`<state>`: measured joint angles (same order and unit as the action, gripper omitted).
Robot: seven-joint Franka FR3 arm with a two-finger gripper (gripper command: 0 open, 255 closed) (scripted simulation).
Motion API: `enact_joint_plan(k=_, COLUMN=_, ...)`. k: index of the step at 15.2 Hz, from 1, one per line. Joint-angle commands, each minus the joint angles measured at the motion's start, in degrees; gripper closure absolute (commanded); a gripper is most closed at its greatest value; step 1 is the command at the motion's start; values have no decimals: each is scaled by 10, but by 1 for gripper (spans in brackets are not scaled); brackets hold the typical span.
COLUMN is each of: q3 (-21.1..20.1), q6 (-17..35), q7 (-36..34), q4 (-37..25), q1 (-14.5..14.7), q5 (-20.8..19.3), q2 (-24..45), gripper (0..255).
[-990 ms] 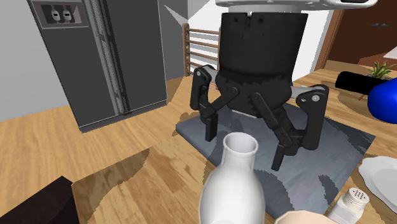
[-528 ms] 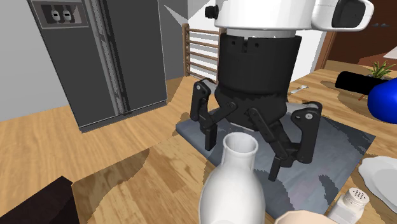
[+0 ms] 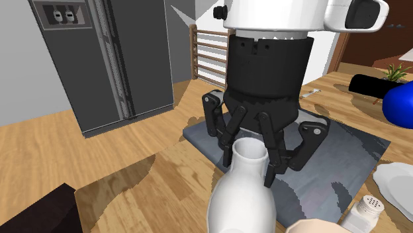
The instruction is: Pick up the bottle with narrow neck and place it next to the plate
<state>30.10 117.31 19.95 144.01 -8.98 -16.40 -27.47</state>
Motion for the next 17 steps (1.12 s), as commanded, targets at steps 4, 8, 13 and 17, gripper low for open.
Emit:
enact_joint_plan(k=4, q3=0, q6=0, q7=0, q4=0, q1=0, q5=0, q2=0, gripper=255)
enact_joint_plan(k=8, q3=-6, q6=-26, q7=0, q4=-16, q1=0, q5=2, q2=-10, gripper=255)
enact_joint_plan(k=13, q3=-16, q6=-68, q7=0, q4=-45, q1=0, q5=6, q2=-22, gripper=255)
enact_joint_plan(k=17, q3=-23, q6=-100, q7=0, q4=-71, q1=1, q5=10, q2=-30, gripper=255)
